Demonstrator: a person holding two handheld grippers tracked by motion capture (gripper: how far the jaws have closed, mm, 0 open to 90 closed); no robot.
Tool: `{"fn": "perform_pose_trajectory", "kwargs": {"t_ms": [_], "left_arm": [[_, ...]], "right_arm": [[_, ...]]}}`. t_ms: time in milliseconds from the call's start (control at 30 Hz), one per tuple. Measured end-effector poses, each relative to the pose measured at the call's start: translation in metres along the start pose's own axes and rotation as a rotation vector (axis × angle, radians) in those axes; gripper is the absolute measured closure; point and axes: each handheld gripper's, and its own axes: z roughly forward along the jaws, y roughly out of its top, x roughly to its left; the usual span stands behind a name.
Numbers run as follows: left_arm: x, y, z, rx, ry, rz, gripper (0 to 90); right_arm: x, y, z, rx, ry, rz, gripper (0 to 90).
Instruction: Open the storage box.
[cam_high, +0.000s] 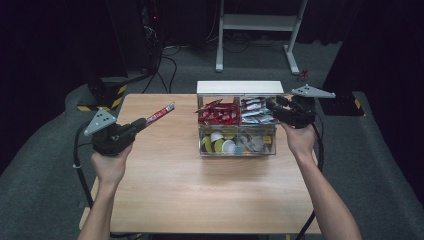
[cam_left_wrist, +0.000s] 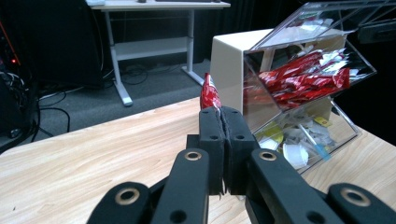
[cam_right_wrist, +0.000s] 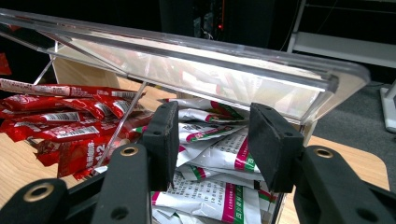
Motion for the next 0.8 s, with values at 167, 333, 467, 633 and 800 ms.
{"fn": "perform_pose_trajectory", "kwargs": {"t_ms": [167, 333, 467, 633, 800], "left_arm": [[0.004, -0.007, -0.001, 0.008, 0.014, -0.009, 88.4], [0.010, -0.017, 0.001, 0.034, 0.038, -0.025, 88.4], [0.014, -0.025, 0.003, 0.042, 0.045, -0.039, 88.4], [0.017, -0.032, 0.007, 0.056, 0.058, -0.050, 88.4], [0.020, -0.041, 0.010, 0.059, 0.061, -0.069, 88.5]], "right_arm": [[0.000, 0.000, 0.000, 0.001, -0.002, -0.003, 53.7], [0.001, 0.001, -0.001, 0.002, -0.002, -0.002, 53.8], [0.001, 0.001, -0.001, 0.002, -0.002, -0.004, 53.8], [0.001, 0.001, -0.002, 0.003, -0.003, -0.006, 53.8], [0.001, 0.002, -0.003, 0.003, -0.004, -0.006, 53.8]]}}
